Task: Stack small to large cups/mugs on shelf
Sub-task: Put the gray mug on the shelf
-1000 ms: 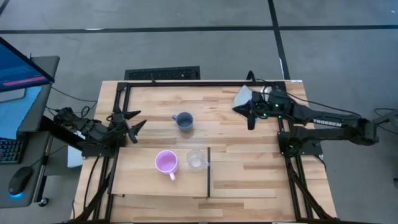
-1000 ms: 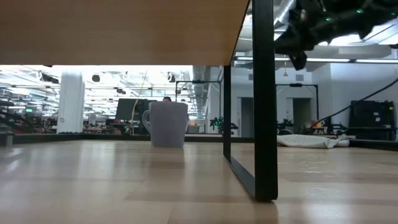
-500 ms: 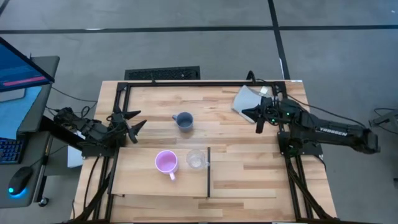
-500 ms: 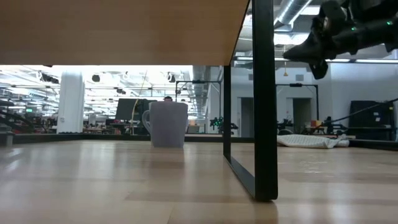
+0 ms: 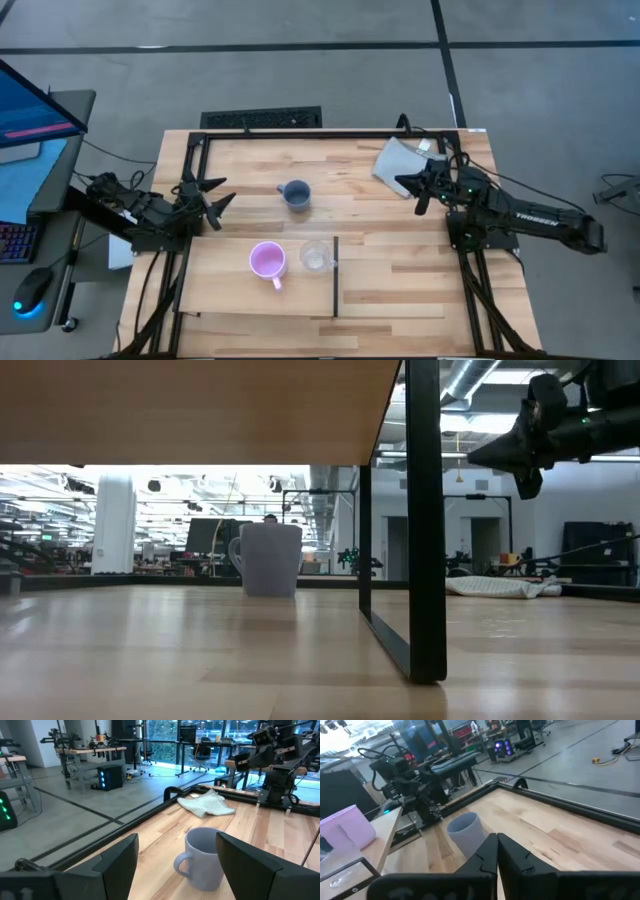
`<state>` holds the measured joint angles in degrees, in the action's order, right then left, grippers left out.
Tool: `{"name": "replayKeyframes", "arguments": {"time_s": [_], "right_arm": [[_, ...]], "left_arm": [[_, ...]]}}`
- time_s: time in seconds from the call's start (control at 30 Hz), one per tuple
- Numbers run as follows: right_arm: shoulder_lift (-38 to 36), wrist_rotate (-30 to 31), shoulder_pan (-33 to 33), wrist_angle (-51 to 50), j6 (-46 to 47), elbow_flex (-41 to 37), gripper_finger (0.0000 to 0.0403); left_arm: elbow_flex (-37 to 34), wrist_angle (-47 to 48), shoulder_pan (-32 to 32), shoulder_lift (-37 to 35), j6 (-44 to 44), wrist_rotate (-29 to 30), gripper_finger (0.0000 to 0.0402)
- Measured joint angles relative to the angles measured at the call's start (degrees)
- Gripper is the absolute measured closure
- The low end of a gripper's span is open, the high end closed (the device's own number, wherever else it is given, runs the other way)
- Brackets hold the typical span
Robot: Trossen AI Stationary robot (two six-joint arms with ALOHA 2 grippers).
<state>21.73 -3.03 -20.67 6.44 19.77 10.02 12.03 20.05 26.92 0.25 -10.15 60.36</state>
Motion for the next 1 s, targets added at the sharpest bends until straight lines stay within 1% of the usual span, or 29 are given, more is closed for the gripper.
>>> {"name": "replayKeyframes", "arguments": {"time_s": [0.17, 0.27, 0.4, 0.53, 0.7, 0.77, 1.0], "right_arm": [[-2.04, 0.18, -0.09, -0.41, -0.08, -0.72, 0.0372], [-2.33, 0.75, -0.38, -0.81, -0.11, -0.72, 0.0374], [-2.33, 3.18, -0.87, -0.79, -0.20, -0.72, 0.0375], [-2.31, 3.35, -1.58, -0.81, -0.29, -0.72, 0.0372], [-2.31, 3.34, -2.30, -0.81, -4.98, -0.72, 0.0370], [-2.31, 3.35, -2.34, -0.83, -5.15, -0.72, 0.0372], [-2.30, 3.35, -2.34, -0.83, -5.22, -0.72, 0.0375]], "left_arm": [[0.00, 0.00, 0.00, 0.02, 0.11, 0.40, 0.0145], [0.00, 0.02, 0.00, 0.02, 0.08, 0.42, 0.0145], [0.00, 0.00, 0.00, 0.00, -1.29, 0.42, 0.0145], [0.00, -0.01, 0.00, 0.00, -1.73, 0.28, 0.0145], [0.00, -0.24, 0.00, 0.02, -0.45, 0.05, 0.0145], [0.00, -0.35, 0.00, 0.01, 0.29, 0.04, 0.0145], [-0.02, -6.26, 0.00, 0.00, 1.02, -0.83, 0.0145]]}}
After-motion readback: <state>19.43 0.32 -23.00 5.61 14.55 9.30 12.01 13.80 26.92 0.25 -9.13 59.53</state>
